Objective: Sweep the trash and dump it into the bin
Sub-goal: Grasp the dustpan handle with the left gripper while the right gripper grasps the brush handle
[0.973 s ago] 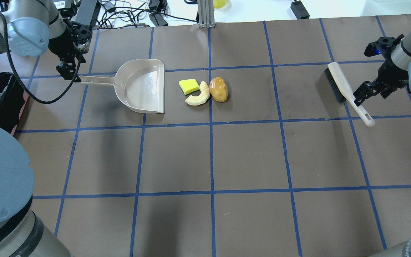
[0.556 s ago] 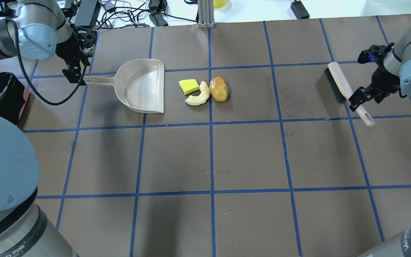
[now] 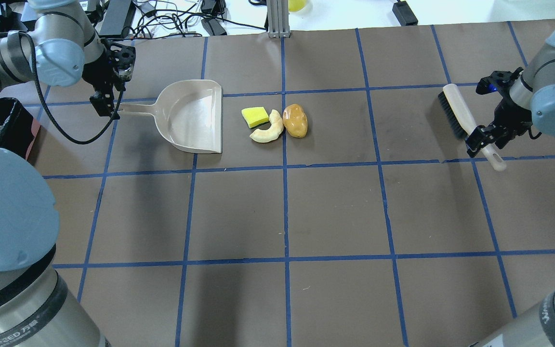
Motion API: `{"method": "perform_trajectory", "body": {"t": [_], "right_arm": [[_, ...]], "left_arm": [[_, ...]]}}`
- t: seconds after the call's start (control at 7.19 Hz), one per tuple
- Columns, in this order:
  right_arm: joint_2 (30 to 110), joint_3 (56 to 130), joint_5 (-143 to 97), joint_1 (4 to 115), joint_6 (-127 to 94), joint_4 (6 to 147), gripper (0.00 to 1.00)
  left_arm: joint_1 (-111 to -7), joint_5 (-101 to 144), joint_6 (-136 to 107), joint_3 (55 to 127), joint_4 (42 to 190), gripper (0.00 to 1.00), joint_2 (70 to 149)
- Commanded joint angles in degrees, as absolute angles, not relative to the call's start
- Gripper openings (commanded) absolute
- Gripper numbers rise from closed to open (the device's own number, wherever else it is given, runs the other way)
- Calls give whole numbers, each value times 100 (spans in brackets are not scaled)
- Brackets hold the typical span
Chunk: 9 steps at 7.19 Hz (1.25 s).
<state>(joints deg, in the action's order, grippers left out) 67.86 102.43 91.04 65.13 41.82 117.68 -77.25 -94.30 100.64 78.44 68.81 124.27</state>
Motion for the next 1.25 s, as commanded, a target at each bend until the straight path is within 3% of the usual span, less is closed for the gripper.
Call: {"method": "perform_trajectory", "body": {"t": [0.0,0.14,0.28,0.7,1.11], "right_arm": [[6776,10239,9123,6513,4166,11760,44],[6785,10239,9132,6513,4166,11751,29],[6794,10231,9254,6513,4157,11734,3],[6864,10143,9194,6626,3389,11637,0],[6821,9783,9123,7494,1878,11602,0]], "left_arm": [[-7752,-9439,10063,7866,6742,100,12472],[-7778,-9431,10063,7866,6706,100,12480],[-7796,-9431,10063,7892,6706,100,12515],[-7787,-9413,10055,7901,6715,100,12559],[-7805,-9387,10055,7910,6715,98,12586]]}}
